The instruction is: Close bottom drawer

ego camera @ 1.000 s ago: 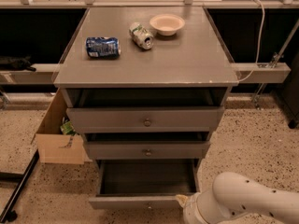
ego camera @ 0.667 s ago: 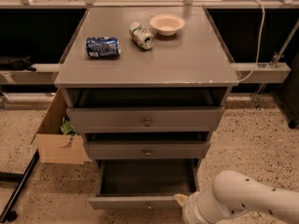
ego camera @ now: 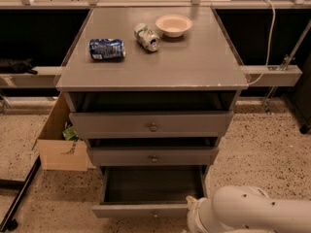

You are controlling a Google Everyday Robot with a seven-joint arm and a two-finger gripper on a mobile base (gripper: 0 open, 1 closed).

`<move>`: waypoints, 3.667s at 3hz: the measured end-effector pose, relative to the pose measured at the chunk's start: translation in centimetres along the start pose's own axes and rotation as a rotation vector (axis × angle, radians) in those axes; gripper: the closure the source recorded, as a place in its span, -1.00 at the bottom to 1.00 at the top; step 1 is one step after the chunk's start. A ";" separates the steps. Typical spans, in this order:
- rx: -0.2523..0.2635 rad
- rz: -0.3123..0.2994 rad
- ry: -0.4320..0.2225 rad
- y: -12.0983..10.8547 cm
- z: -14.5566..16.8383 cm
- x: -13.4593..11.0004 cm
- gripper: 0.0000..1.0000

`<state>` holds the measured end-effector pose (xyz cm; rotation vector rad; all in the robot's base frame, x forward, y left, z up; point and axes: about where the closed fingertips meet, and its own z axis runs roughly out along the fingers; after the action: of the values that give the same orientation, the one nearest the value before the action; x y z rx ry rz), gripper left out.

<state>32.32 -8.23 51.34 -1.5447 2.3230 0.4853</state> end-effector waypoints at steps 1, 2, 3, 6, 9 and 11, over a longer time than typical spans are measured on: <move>0.180 -0.042 0.086 -1.9 -2.5 2.4 -1.00; 0.344 -0.073 0.110 -4.6 -6.8 2.0 -1.00; 0.327 -0.072 0.108 -4.7 -6.3 0.8 -1.00; 0.212 0.033 0.024 -7.4 0.8 -7.4 -1.00; 0.318 -0.011 0.365 -9.7 -1.7 -1.2 -1.00; 0.305 -0.019 0.396 -8.9 -0.8 0.3 -1.00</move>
Offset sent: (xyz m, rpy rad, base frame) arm 0.0336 -0.0118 0.0013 -0.3256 -0.1847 -0.4744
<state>40.43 -12.05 50.96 -1.6207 2.5101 -0.1963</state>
